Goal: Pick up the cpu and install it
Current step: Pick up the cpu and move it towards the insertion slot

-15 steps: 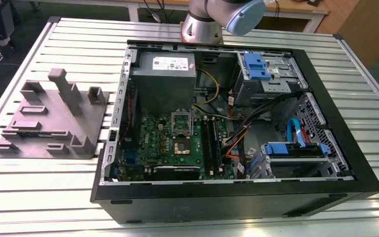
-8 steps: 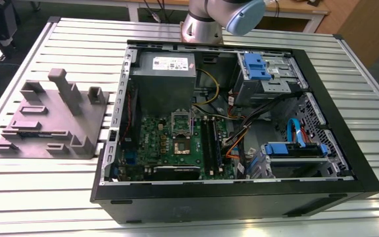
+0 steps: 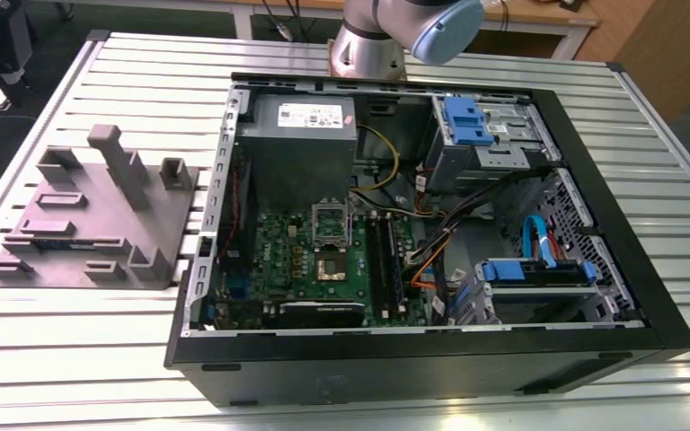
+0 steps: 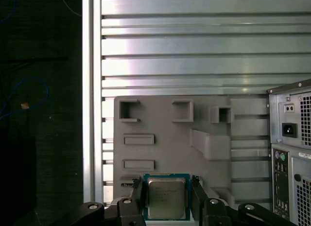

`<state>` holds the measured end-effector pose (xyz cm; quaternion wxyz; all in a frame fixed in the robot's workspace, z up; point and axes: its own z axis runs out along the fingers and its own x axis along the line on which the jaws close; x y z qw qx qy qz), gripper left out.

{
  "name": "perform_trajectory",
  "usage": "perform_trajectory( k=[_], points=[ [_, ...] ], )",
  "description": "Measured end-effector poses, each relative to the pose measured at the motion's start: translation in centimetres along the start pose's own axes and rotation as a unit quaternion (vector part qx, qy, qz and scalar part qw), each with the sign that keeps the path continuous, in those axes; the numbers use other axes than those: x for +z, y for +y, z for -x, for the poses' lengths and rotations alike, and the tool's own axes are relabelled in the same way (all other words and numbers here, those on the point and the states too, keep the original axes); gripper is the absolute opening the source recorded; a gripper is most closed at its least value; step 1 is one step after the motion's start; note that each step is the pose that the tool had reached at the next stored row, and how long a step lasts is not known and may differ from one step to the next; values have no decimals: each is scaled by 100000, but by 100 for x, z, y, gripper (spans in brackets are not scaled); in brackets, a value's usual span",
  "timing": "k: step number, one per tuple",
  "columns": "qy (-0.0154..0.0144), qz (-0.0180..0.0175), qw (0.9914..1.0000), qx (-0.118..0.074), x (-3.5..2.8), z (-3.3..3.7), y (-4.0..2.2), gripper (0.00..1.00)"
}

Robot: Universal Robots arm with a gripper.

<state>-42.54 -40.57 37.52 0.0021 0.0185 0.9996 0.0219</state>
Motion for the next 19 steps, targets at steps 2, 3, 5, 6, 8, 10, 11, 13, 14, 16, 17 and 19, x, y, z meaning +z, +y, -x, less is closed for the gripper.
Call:
perform_trajectory(
  k=[2, 3, 5, 6, 8, 10, 11, 13, 14, 16, 17, 19],
  points=[
    [1, 2, 100000, -4, 0, 4, 0, 47],
    [1, 0, 100000, -4, 0, 7, 0, 47],
    [-2, 2, 100000, -5, 0, 12, 0, 47],
    [-2, 1, 100000, -2, 0, 14, 1, 47],
    [-3, 3, 100000, -3, 0, 19, 1, 47],
    [5, -1, 100000, 0, 0, 22, 1, 47],
    [3, 0, 100000, -2, 0, 24, 1, 47],
    [1, -1, 100000, 1, 0, 25, 1, 47],
    [0, -1, 100000, 1, 0, 25, 1, 47],
    [1, 1, 100000, -1, 0, 28, 1, 47],
    [0, 0, 100000, -2, 0, 30, 1, 47],
    [3, -2, 100000, -3, 0, 33, 1, 47]
  ],
)
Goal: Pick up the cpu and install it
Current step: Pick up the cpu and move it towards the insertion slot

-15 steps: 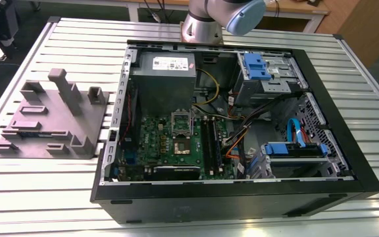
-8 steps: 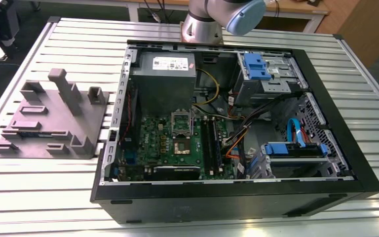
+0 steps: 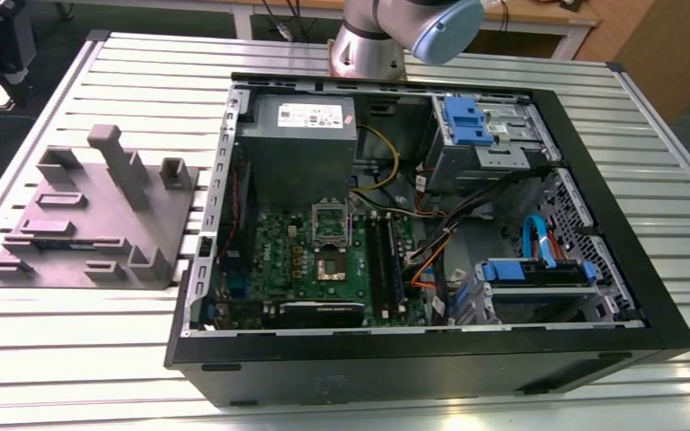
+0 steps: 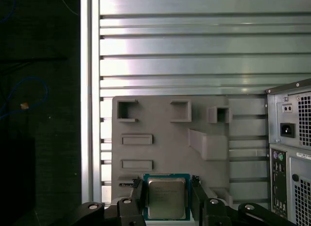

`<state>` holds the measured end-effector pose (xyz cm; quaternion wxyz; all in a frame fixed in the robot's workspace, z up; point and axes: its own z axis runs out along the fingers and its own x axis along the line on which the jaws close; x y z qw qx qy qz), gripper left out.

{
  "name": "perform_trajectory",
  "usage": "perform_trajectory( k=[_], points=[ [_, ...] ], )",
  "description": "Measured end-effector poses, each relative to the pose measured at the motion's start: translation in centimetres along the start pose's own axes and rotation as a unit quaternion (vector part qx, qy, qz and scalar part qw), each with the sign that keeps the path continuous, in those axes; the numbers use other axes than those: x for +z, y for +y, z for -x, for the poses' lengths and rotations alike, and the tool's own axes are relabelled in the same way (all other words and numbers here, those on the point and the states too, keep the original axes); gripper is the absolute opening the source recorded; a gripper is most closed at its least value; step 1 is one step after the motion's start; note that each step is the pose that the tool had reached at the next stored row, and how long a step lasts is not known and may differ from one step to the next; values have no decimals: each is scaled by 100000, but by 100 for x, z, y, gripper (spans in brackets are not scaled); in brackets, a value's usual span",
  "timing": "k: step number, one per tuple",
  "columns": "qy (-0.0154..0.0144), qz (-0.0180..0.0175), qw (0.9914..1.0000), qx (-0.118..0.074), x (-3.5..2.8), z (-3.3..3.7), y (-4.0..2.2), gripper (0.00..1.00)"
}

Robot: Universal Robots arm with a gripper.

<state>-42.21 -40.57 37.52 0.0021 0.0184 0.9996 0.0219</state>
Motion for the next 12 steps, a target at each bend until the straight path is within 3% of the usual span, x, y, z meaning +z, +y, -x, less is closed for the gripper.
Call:
perform_trajectory(
  k=[12],
  points=[
    [-4, 5, 100000, 1, 1, 57, 2, 47]
  ],
)
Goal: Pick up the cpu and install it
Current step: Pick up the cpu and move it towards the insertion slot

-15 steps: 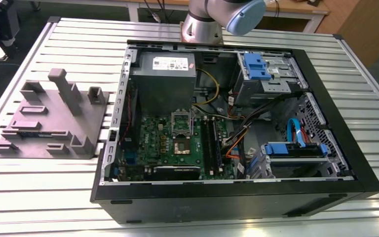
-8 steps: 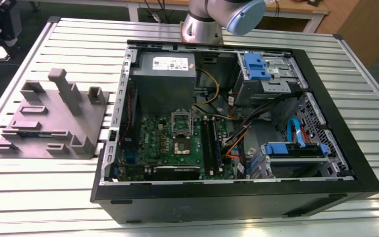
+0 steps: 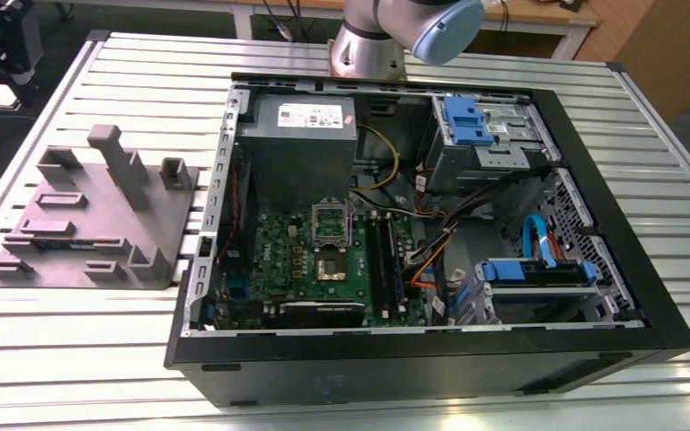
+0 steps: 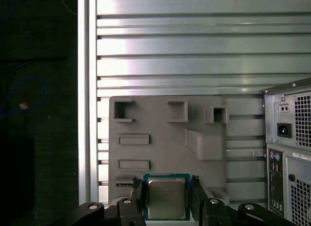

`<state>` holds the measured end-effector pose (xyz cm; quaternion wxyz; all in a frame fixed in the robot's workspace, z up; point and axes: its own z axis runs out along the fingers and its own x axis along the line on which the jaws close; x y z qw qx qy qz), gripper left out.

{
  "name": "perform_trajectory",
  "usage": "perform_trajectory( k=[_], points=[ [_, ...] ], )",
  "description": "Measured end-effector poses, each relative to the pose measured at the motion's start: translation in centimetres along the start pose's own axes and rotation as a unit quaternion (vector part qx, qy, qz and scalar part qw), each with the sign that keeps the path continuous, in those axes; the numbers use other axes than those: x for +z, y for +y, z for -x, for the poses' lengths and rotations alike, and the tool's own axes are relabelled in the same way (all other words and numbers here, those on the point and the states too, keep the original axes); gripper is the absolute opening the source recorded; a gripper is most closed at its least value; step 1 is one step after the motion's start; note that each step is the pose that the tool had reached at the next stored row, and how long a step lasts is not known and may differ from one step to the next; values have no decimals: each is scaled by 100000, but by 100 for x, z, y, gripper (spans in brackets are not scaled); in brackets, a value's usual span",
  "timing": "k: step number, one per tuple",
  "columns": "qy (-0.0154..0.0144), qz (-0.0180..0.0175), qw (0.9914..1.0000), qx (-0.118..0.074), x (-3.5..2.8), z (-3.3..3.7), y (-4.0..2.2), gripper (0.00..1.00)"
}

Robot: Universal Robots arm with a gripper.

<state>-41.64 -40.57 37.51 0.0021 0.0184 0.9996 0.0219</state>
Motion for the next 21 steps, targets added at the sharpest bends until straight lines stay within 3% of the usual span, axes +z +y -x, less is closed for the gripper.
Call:
perform_trajectory(
  k=[16, 18, 21],
  points=[
    [1, -1, 100000, 5, 0, 65, 3, 47],
    [3, -2, 100000, 2, 0, 142, 5, 47],
    [5, -3, 100000, 0, 0, 144, 5, 47]
  ],
)
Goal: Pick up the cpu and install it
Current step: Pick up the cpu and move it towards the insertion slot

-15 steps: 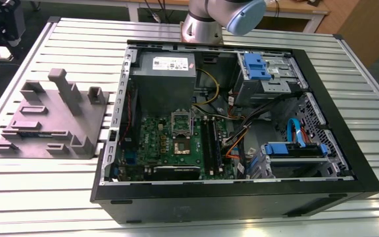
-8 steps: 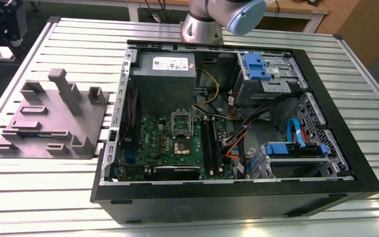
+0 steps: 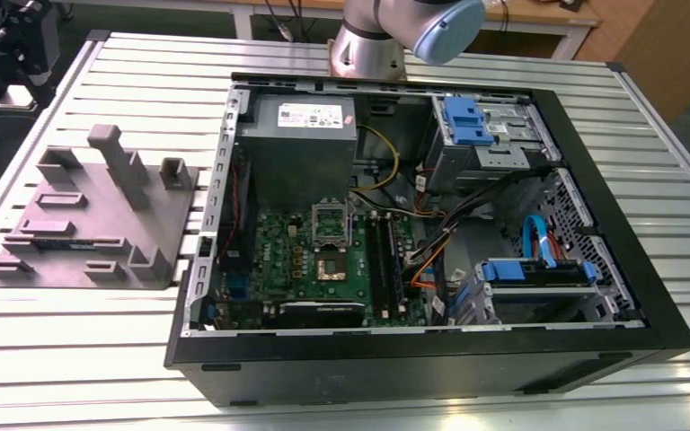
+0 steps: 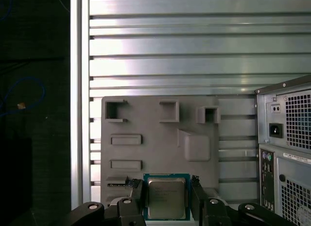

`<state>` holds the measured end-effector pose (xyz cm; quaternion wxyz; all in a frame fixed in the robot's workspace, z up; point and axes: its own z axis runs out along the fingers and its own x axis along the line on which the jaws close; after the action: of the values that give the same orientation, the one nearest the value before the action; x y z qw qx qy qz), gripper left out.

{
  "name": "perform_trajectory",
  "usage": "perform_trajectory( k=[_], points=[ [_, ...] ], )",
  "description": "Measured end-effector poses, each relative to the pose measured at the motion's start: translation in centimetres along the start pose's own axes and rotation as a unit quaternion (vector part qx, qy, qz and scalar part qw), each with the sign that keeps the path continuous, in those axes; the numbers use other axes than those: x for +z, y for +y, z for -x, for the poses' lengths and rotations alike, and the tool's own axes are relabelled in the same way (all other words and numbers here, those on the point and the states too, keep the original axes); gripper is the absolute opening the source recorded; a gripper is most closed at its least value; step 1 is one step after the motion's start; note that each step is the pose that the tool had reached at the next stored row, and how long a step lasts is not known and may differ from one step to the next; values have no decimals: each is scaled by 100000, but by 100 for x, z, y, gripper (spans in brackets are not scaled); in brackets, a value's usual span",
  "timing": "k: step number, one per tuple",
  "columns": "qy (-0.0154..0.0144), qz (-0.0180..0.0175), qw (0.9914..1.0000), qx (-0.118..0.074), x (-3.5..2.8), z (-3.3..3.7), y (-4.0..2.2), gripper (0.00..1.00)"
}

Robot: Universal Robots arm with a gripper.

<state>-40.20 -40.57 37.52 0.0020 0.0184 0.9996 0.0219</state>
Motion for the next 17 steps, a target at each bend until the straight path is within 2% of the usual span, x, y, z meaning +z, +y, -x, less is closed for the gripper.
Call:
perform_trajectory(
  k=[17],
  points=[
    [-2, 1, 100000, 0, 0, 40, 1, 47]
  ],
)
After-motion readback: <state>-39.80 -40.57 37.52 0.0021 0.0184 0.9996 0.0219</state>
